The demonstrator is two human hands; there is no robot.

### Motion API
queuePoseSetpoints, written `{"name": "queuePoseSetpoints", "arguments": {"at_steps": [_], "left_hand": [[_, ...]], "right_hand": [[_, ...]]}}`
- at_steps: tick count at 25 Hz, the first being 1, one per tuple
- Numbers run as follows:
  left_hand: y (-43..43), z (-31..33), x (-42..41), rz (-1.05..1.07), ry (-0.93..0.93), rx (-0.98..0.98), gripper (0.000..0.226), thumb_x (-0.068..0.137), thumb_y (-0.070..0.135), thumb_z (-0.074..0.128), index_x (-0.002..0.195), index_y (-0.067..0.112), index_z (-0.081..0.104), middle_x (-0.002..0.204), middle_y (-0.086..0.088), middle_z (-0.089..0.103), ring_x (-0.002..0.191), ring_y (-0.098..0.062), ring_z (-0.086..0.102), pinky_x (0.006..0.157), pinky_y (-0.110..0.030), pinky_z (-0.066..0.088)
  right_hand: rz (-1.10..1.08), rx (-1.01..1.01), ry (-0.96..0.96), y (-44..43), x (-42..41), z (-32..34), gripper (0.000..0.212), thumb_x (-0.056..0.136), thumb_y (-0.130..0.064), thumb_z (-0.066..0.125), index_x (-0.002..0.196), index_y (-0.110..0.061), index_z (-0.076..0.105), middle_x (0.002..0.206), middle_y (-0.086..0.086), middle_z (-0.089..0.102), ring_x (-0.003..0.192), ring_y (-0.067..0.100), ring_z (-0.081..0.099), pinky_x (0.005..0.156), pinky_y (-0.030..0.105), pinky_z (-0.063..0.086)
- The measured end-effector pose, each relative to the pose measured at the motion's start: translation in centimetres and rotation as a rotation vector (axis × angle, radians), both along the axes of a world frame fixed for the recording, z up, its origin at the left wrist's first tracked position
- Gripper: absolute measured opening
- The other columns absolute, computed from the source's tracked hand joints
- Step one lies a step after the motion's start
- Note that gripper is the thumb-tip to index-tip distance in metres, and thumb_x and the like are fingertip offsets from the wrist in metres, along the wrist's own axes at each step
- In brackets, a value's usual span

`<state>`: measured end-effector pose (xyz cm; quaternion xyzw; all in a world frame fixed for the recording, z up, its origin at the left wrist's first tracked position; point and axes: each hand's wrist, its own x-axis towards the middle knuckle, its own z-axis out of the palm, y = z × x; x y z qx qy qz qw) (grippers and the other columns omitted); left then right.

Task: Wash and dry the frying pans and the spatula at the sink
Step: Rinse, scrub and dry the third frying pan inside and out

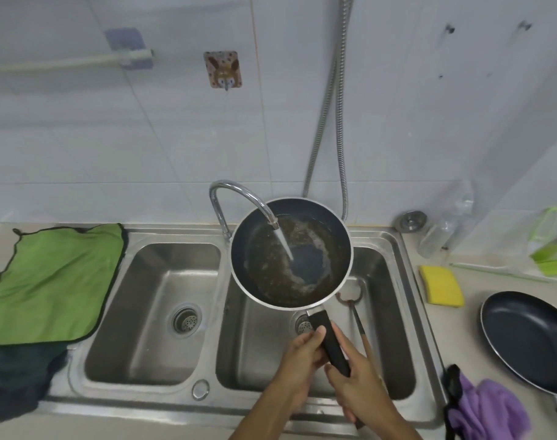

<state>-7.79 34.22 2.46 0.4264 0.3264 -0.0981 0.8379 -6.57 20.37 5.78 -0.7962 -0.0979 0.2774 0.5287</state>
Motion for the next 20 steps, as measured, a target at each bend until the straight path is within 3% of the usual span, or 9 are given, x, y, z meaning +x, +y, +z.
{"name": "queuePoseSetpoints", "arguments": {"at_steps": [4,7,10,13,20], "left_hand": [[-1.3,0.2,-0.6,-0.063,0.017,0.029,0.022,0.096,0.022,0.065,0.106,0.003,0.071,0.096,-0.014,0.075,0.085,-0.020,0.073,0.078,-0.028,0.058],[-1.9,0.4,-0.5,-0.113,0.021,0.088,0.019,0.100,0.020,0.061,0.107,0.004,0.070,0.094,-0.012,0.076,0.085,-0.019,0.073,0.078,-0.027,0.059],[-0.3,0.6,-1.0,-0.063,0.026,0.058,0.024,0.101,0.022,0.060,0.110,0.003,0.072,0.099,-0.014,0.076,0.089,-0.020,0.074,0.078,-0.026,0.058],[1.5,-0.2,-2.6,-0.009,0.030,0.059,0.033,0.101,0.026,0.061,0.118,0.000,0.071,0.104,-0.015,0.076,0.095,-0.021,0.073,0.081,-0.027,0.056],[-1.9,0.4,-3.0,-0.175,0.045,0.087,0.024,0.101,0.028,0.060,0.109,0.007,0.071,0.102,-0.016,0.074,0.091,-0.024,0.073,0.082,-0.033,0.055]], "right_hand": [[-0.044,-0.026,-0.046,-1.4,-0.5,-0.8,0.082,0.080,-0.015,0.062,0.140,-0.066,0.041,0.115,-0.009,0.074,0.059,0.005,0.064,0.062,0.028,0.052],[-0.092,-0.037,-0.014,-1.8,-0.6,-0.6,0.085,0.086,0.001,0.060,0.140,-0.063,0.044,0.094,-0.010,0.074,0.057,0.025,0.070,0.053,0.029,0.052],[-0.020,-0.035,0.010,0.0,-0.8,0.0,0.085,0.090,0.001,0.055,0.148,-0.057,0.035,0.080,-0.005,0.073,0.047,0.008,0.061,0.048,0.023,0.047],[0.044,-0.009,0.005,1.5,-1.9,-0.3,0.086,0.091,0.000,0.052,0.150,-0.058,0.031,0.071,-0.002,0.068,0.044,0.010,0.052,0.044,0.026,0.044],[-0.013,0.007,0.033,-1.7,-2.7,-0.1,0.084,0.092,0.002,0.055,0.148,-0.057,0.035,0.078,-0.012,0.074,0.042,0.022,0.055,0.041,0.032,0.050]]}}
